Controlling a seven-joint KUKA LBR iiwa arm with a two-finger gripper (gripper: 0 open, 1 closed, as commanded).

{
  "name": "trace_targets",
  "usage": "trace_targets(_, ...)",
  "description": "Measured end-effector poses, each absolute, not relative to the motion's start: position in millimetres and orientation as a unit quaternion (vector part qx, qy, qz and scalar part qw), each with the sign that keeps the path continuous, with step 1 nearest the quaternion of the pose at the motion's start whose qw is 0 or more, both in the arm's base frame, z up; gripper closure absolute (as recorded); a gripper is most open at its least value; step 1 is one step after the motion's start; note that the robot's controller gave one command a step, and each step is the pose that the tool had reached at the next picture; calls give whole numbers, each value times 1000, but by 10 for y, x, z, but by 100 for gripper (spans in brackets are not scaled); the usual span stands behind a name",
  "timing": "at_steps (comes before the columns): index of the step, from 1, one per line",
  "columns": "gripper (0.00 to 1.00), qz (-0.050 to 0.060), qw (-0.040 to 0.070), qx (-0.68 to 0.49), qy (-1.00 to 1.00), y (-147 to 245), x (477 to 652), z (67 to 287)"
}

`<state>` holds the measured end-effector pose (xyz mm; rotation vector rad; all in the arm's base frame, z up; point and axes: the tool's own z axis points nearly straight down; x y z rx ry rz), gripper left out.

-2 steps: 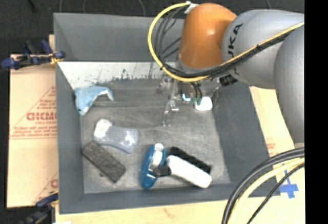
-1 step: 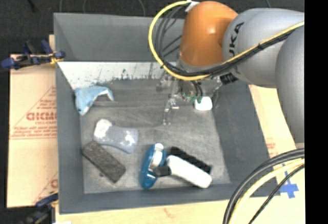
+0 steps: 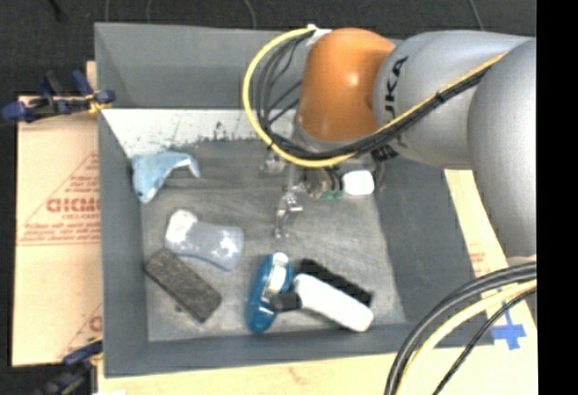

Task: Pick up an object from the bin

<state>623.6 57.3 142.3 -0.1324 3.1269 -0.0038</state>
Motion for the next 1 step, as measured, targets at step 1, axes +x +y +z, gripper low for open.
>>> trace_targets(1, 0, 4, 1, -160, 987, 955, 5772, 908)
